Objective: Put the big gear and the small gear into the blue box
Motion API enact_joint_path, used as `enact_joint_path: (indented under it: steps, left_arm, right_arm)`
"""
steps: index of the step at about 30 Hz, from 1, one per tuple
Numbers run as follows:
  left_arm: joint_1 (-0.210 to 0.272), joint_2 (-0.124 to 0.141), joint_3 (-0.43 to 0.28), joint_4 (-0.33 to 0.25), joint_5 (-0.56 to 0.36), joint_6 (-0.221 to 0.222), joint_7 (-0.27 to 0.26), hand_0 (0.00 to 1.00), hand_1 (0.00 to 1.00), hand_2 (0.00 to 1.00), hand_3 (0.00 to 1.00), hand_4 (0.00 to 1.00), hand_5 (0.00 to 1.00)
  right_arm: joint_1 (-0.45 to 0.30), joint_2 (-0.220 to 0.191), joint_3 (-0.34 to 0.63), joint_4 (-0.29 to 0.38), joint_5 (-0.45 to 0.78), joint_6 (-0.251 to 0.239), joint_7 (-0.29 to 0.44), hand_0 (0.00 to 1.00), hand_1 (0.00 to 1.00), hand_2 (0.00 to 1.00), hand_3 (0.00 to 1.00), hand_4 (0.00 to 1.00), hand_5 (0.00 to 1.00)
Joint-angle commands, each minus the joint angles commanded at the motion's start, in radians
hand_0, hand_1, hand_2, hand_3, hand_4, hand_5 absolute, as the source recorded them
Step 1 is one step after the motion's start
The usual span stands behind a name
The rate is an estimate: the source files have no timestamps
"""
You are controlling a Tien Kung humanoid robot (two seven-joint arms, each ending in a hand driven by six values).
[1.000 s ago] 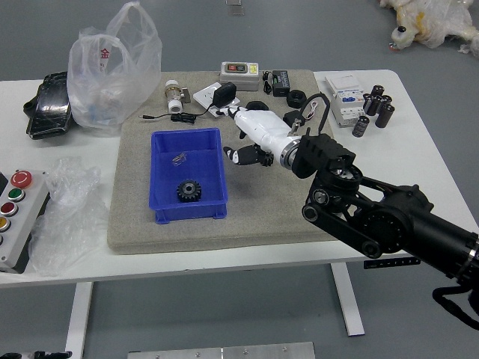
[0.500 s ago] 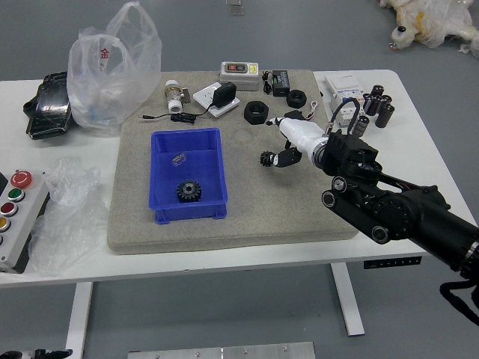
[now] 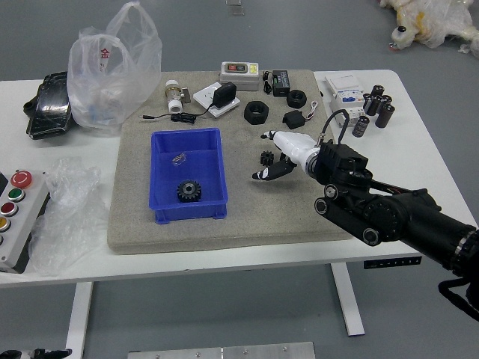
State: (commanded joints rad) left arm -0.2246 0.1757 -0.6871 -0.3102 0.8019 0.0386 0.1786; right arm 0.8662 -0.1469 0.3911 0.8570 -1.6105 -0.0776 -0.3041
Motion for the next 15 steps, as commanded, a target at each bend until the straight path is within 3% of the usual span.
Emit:
enact_joint_path:
  steps: [3, 4, 9, 10, 15]
  left_arm:
    - [-0.001, 0.000, -0.002, 0.000, 0.002, 0.000, 0.002, 0.662, 0.624, 0.589, 0.665, 0.674, 0.360]
    - [-0.001, 0.000, -0.003, 0.000, 0.003, 0.000, 0.003, 0.662, 0.624, 0.589, 0.665, 0.675, 0.360]
    - [-0.001, 0.001, -0.010, -0.001, 0.009, -0.001, 0.007, 0.662, 0.624, 0.589, 0.665, 0.675, 0.360]
    - [-0.001, 0.002, -0.011, -0.001, 0.010, -0.001, 0.007, 0.662, 0.624, 0.588, 0.665, 0.676, 0.363]
    - [-0.003, 0.003, -0.009, 0.000, 0.009, -0.001, 0.006, 0.662, 0.624, 0.588, 0.665, 0.676, 0.363]
  right_arm:
    - [0.007, 0.006, -0.035, -0.030, 0.008, -0.014, 0.001, 0.295, 0.498, 0.724, 0.825, 0.680, 0.199]
    - [0.010, 0.008, -0.046, -0.044, 0.007, -0.014, 0.000, 0.285, 0.479, 0.632, 0.688, 0.379, 0.121]
    - [0.015, 0.011, -0.077, -0.088, 0.023, -0.026, 0.009, 0.285, 0.479, 0.632, 0.688, 0.379, 0.121]
    - [0.016, 0.011, -0.079, -0.092, 0.027, -0.030, 0.011, 0.269, 0.454, 0.562, 0.621, 0.313, 0.065]
    - [0.017, 0.016, -0.086, -0.095, 0.043, -0.050, 0.021, 0.269, 0.454, 0.562, 0.621, 0.313, 0.065]
